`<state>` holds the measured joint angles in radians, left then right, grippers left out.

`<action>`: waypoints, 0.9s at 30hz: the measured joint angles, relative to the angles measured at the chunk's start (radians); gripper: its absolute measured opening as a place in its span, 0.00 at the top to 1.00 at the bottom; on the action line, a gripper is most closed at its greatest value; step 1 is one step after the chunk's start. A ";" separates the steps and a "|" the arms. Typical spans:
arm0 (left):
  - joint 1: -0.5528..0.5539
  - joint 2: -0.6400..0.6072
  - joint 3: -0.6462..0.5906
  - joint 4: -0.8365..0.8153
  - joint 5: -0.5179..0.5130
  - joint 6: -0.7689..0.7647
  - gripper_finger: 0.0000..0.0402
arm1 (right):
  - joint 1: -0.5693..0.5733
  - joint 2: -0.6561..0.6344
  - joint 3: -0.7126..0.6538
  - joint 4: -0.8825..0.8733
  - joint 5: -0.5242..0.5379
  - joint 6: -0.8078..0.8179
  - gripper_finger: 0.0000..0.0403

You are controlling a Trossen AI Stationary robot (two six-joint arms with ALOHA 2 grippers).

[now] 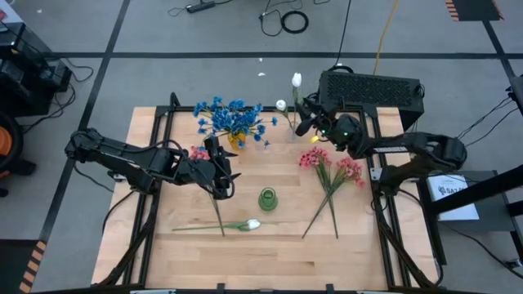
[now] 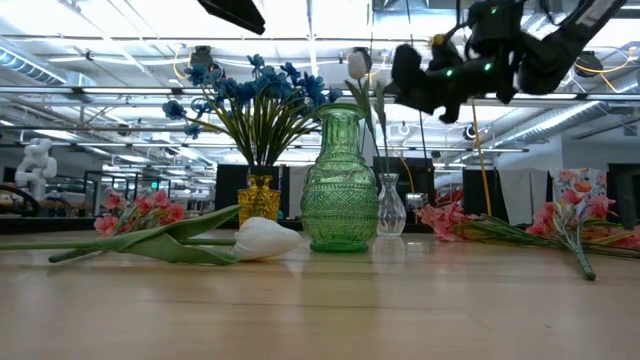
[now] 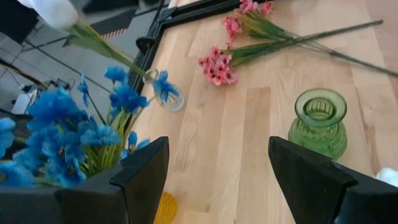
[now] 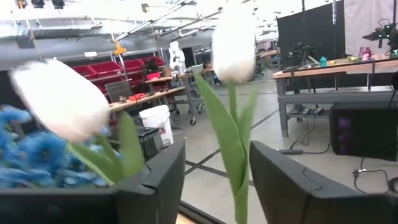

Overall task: Sort flowers into vase by color
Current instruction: Put the right white tulip into the transparent vase, then put the white tulip into the transparent vase

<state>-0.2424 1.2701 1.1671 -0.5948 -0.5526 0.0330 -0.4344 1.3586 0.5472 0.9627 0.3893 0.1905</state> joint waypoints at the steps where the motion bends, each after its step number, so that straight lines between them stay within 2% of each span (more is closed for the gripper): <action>1: 0.000 0.000 0.000 -0.008 0.000 -0.003 0.30 | 0.002 -0.033 0.000 -0.033 0.001 0.002 0.55; 10: -0.013 0.000 0.000 -0.049 0.030 -0.055 0.30 | 0.095 -0.335 0.001 -0.472 -0.009 0.008 0.46; 15: -0.072 0.000 0.000 -0.038 0.095 -0.062 0.30 | 0.211 -0.445 0.001 -0.646 -0.114 0.049 0.45; 18: -0.114 0.000 0.000 -0.029 0.104 -0.080 0.30 | 0.301 -0.463 0.001 -0.701 -0.154 0.066 0.47; 21: -0.152 0.005 0.000 0.002 0.184 -0.085 0.30 | 0.399 -0.457 0.001 -0.721 -0.165 0.048 0.47; 24: -0.209 0.032 0.000 0.031 0.247 -0.133 0.30 | 0.486 -0.441 0.001 -0.724 -0.165 0.011 0.48; 27: -0.268 0.077 0.000 0.033 0.256 -0.209 0.30 | 0.546 -0.425 0.001 -0.709 -0.157 -0.035 0.48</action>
<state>-0.5102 1.3469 1.1671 -0.5615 -0.2970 -0.1764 0.1112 0.9331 0.5480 0.2541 0.2320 0.1558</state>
